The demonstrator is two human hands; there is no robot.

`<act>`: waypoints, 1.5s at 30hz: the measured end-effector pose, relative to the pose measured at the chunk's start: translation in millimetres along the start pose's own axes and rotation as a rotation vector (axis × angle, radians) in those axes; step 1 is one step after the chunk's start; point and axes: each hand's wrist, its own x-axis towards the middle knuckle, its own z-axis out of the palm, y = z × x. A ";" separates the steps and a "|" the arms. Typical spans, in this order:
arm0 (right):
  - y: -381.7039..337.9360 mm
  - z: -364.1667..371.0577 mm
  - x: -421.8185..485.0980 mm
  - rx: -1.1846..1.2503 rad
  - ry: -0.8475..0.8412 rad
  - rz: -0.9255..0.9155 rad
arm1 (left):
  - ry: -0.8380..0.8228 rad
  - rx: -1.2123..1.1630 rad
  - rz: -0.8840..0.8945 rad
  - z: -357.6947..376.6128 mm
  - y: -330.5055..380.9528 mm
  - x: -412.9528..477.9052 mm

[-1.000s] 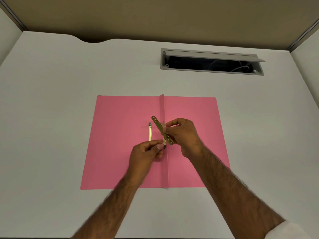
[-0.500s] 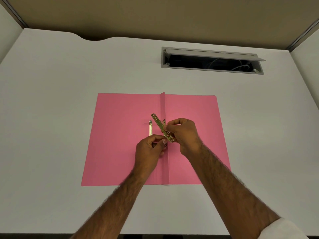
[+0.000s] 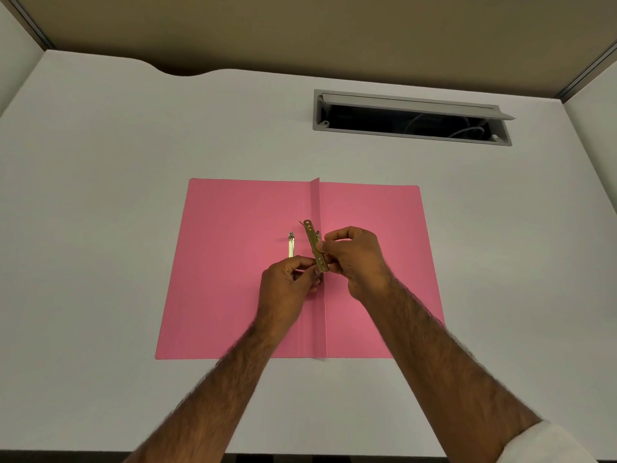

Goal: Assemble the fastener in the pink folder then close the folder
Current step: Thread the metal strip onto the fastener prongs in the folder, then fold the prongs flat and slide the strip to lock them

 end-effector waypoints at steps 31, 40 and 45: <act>42.4 5.6 16.6 -0.388 0.156 -0.186 | -0.175 1.003 0.514 -14.4 0.6 33.5; 51.7 -0.1 23.8 -0.690 0.142 -0.312 | -0.246 1.206 0.514 -3.8 2.5 33.6; 45.7 -7.3 31.9 -0.656 0.078 -0.280 | -0.256 1.307 0.505 1.7 -0.6 30.9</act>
